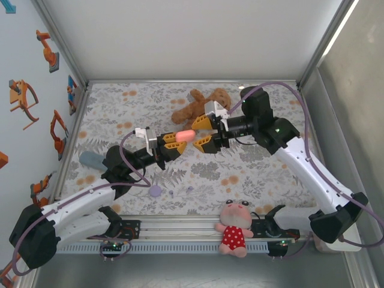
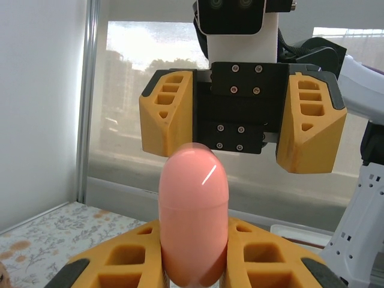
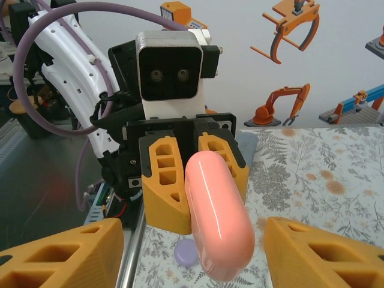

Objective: Insert wireless bluetooth earbuds into charging case

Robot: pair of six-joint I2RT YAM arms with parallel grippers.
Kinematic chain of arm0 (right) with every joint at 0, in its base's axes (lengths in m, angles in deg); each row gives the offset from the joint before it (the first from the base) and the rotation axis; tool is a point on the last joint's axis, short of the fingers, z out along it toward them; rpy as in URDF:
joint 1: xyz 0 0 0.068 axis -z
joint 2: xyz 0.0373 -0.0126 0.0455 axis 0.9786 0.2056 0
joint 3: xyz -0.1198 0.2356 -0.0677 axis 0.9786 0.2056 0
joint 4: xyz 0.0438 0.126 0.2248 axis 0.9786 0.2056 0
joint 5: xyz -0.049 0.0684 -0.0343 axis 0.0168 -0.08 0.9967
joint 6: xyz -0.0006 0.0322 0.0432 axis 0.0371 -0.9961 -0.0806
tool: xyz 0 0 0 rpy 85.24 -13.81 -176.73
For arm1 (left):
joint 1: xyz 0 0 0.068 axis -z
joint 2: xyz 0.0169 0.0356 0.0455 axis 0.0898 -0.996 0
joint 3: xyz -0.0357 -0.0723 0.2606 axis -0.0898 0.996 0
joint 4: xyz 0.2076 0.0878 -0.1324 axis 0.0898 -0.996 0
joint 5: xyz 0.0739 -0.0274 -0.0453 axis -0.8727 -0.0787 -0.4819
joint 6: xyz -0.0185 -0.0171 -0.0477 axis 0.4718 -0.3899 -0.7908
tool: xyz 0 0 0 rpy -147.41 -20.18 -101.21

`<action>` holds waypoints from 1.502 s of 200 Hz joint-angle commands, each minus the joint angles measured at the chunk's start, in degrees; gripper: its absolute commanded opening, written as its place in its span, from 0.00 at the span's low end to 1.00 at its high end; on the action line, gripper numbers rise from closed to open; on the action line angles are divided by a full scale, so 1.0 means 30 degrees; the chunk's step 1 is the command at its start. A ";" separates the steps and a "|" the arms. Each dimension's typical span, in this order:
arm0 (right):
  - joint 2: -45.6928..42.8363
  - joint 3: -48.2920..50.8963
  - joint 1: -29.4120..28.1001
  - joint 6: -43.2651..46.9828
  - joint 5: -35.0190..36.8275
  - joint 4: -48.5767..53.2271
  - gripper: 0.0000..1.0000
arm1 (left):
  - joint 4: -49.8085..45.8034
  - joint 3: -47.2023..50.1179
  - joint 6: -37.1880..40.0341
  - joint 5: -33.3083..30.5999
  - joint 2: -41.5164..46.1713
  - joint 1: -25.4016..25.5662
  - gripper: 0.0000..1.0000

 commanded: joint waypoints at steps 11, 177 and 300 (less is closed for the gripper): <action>0.0421 -0.0634 -0.0166 0.0065 -0.0723 0.0283 0.60 | 0.0328 0.0021 0.0457 0.0441 0.0366 0.0045 0.15; 0.1224 -0.0590 -0.0594 -0.1099 -0.0888 0.0179 0.24 | 0.0474 -0.0153 0.0314 0.0327 -0.0043 0.0077 0.16; -0.0597 0.1863 -0.0553 -0.2268 0.3627 -0.1129 0.16 | -0.0706 0.0906 0.0972 -0.1302 0.1370 0.0050 0.45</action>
